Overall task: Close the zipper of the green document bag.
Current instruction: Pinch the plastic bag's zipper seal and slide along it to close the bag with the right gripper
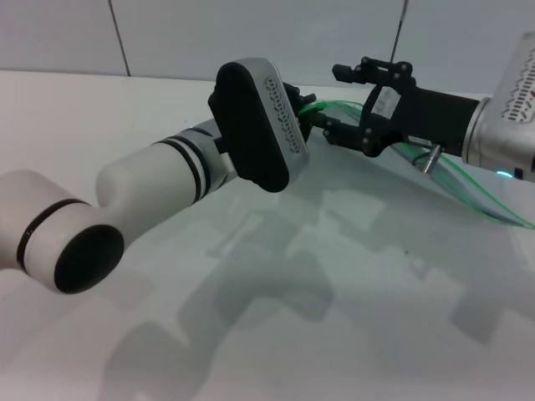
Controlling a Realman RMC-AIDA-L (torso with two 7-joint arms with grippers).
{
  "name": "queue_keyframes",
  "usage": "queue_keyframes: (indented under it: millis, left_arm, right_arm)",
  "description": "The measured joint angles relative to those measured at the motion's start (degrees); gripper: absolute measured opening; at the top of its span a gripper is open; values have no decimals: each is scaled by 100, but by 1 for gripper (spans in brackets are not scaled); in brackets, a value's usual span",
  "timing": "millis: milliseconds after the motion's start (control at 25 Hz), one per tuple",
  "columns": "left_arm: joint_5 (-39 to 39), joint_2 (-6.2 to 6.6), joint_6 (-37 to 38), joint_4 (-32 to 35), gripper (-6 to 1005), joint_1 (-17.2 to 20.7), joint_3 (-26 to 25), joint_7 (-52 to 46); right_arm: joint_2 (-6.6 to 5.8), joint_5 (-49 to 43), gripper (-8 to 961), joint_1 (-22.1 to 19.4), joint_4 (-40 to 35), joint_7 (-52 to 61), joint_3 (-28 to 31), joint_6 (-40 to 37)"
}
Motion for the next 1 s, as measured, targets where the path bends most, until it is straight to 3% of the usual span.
queue_keyframes:
  millis: [1000]
  left_arm:
    - [7,35,-152,287,53,34,6,51]
  right_arm:
    - [10,-38,636,232,264,-156,-8,327]
